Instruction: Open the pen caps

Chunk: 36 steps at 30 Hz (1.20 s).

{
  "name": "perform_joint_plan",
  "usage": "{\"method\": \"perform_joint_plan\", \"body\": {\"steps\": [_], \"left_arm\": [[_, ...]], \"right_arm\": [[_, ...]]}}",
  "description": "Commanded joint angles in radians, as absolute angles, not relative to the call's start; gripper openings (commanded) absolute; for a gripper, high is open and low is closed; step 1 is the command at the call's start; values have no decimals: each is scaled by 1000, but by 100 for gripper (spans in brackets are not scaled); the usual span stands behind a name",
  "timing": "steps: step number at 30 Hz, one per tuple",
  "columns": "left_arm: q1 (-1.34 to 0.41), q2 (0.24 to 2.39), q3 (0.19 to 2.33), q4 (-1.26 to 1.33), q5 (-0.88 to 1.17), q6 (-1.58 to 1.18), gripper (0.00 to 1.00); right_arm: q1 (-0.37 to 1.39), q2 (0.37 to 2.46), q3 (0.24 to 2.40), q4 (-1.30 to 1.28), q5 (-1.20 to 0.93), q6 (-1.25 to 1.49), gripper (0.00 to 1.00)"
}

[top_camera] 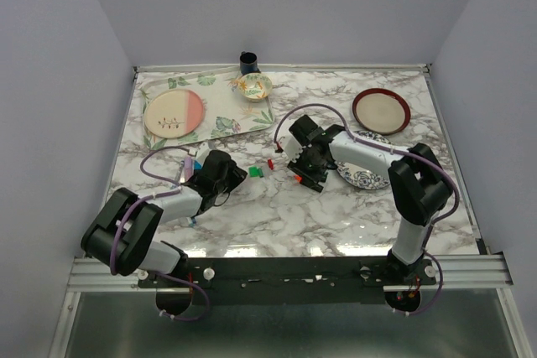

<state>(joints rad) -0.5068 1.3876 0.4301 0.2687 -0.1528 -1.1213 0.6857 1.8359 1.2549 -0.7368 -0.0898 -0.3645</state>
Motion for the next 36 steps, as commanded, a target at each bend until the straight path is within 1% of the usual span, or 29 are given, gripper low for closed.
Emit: {"method": "perform_joint_plan", "body": {"steps": [1, 2, 3, 9, 14, 16, 18, 22, 24, 27, 31, 35, 36], "left_arm": [[-517, 1425, 440, 239, -121, -1089, 47], [-517, 1425, 442, 238, -120, -1088, 48], [-517, 1424, 445, 235, -120, -1086, 52], [-517, 1379, 448, 209, -127, -1077, 64], [-517, 1281, 451, 134, -161, -1042, 70], [-517, 1220, 456, 76, -202, -1019, 73], [-517, 1177, 460, 28, -241, -980, 77], [-514, 1080, 460, -115, -394, -925, 83], [-511, 1066, 468, -158, -437, -904, 83], [-499, 1084, 506, -230, -511, -859, 87], [-463, 1195, 592, -293, -555, -792, 87], [-414, 1278, 633, -272, -539, -718, 84], [-407, 1295, 643, -268, -529, -709, 81]], "right_arm": [[667, 1750, 1258, -693, -58, -367, 41], [666, 1744, 1255, -687, -60, -365, 41], [663, 1738, 1253, -686, -63, -365, 41], [660, 1686, 1247, -670, -107, -368, 41], [655, 1623, 1236, -672, -219, -408, 42], [653, 1585, 1227, -666, -265, -414, 42], [652, 1562, 1213, -657, -303, -426, 44], [653, 1546, 1212, -657, -331, -434, 45], [652, 1549, 1212, -660, -342, -436, 45], [652, 1551, 1212, -661, -353, -437, 45], [652, 1549, 1212, -663, -364, -437, 45], [650, 1549, 1210, -666, -368, -439, 45], [652, 1549, 1210, -666, -368, -439, 45]]}}
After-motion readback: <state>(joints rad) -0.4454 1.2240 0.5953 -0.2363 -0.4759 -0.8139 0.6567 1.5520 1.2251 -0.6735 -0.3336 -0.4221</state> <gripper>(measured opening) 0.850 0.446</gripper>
